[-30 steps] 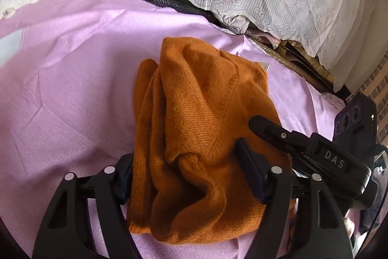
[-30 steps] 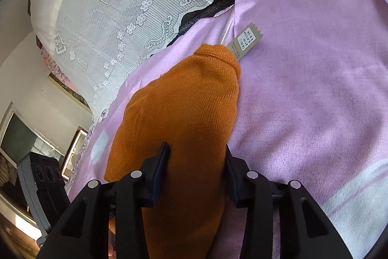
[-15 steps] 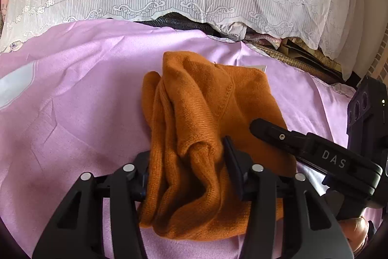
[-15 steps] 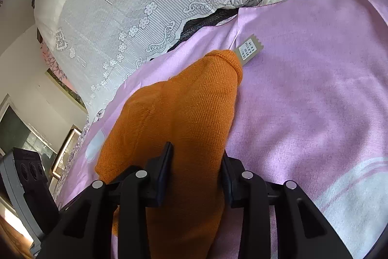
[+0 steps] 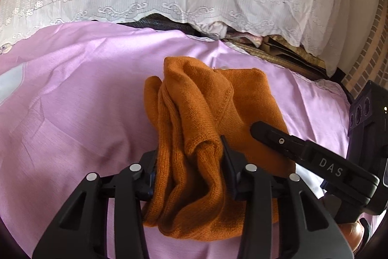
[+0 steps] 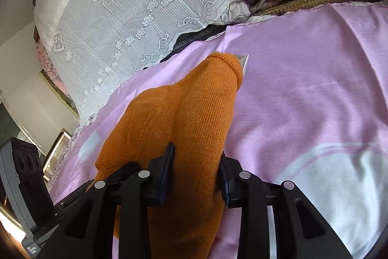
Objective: Fold small clothes
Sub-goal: 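Grasp the folded orange bundle with the left gripper while the right gripper holds it, then lift the bundle with both grippers and carry it toward the clothes stack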
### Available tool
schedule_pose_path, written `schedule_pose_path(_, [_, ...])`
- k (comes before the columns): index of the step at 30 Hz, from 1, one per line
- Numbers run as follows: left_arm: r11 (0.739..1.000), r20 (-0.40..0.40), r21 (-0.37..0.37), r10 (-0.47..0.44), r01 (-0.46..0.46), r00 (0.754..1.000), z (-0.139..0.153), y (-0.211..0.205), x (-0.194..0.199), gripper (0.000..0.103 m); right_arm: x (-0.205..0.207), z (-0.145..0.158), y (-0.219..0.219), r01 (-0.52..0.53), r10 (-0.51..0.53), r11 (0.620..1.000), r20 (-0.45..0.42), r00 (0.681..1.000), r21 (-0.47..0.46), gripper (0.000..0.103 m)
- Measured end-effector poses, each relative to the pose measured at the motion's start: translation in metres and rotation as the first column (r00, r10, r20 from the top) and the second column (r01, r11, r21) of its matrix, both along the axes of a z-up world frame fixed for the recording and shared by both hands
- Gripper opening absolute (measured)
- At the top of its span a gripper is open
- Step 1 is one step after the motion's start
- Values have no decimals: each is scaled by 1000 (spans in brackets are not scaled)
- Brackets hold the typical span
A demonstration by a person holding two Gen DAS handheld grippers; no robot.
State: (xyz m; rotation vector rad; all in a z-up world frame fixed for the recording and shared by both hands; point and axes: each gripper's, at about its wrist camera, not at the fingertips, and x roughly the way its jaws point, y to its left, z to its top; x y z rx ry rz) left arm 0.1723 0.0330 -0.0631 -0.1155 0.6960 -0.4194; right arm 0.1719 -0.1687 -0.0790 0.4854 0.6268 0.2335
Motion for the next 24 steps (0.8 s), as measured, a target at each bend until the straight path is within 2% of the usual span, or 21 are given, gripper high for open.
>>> schedule_pose_path(5, [997, -12, -34, -69, 69, 998, 3, -14, -18, 39, -37, 2, -19, 40, -40, 999, -2, 999, -15, 33])
schedule_pose_path(13, [979, 8, -18, -205, 205, 979, 9, -59, -64, 38, -107, 8, -55, 136, -135, 989, 22, 991, -53, 33])
schedule_pose_path(24, [917, 48, 56, -398, 395, 916, 13, -124, -152, 38, -220, 16, -106, 275, -270, 958, 69, 960, -81, 33])
